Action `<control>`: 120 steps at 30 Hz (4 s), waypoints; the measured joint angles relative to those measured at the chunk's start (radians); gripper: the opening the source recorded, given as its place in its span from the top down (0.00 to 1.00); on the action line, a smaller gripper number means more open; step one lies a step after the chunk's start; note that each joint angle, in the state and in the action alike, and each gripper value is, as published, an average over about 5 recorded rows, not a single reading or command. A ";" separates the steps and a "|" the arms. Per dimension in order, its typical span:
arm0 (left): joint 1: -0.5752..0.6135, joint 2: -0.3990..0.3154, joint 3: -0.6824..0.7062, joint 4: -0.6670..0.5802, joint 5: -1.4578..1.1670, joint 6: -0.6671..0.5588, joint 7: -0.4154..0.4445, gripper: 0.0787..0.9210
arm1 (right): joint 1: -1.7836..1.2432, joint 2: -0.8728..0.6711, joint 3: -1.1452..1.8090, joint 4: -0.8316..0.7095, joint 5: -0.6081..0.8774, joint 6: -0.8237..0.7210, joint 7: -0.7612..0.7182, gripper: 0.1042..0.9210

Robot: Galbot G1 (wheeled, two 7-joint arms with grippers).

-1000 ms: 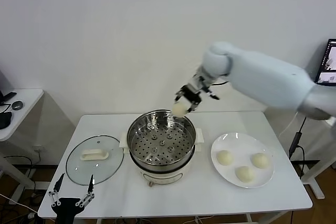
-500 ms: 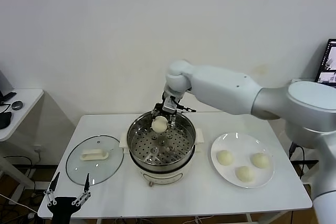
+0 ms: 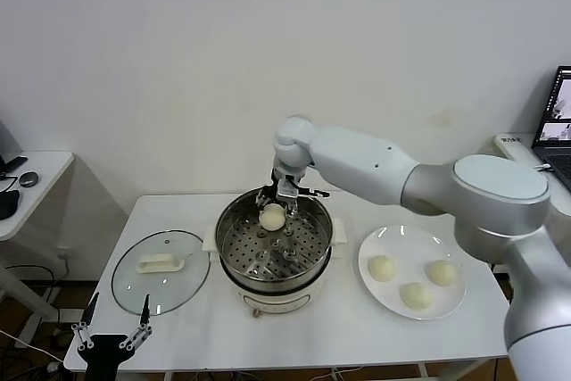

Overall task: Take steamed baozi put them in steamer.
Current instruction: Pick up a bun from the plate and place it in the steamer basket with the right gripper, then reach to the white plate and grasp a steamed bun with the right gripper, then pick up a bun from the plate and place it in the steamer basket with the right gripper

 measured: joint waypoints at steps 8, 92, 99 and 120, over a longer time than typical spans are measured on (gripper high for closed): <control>0.004 0.001 0.000 -0.011 -0.002 0.000 0.000 0.12 | 0.106 -0.103 -0.029 0.107 0.157 -0.099 -0.051 0.12; -0.019 0.003 -0.035 -0.037 -0.010 0.014 0.010 0.12 | -0.363 -0.683 0.252 0.388 0.258 -0.985 -0.067 0.59; -0.034 0.017 -0.022 -0.041 -0.014 0.023 0.014 0.12 | -0.189 -0.718 0.176 0.447 0.362 -1.013 -0.060 0.58; -0.087 0.050 -0.018 -0.028 -0.028 0.035 0.020 0.12 | 0.296 -0.409 -0.124 0.612 0.912 -1.303 0.116 0.57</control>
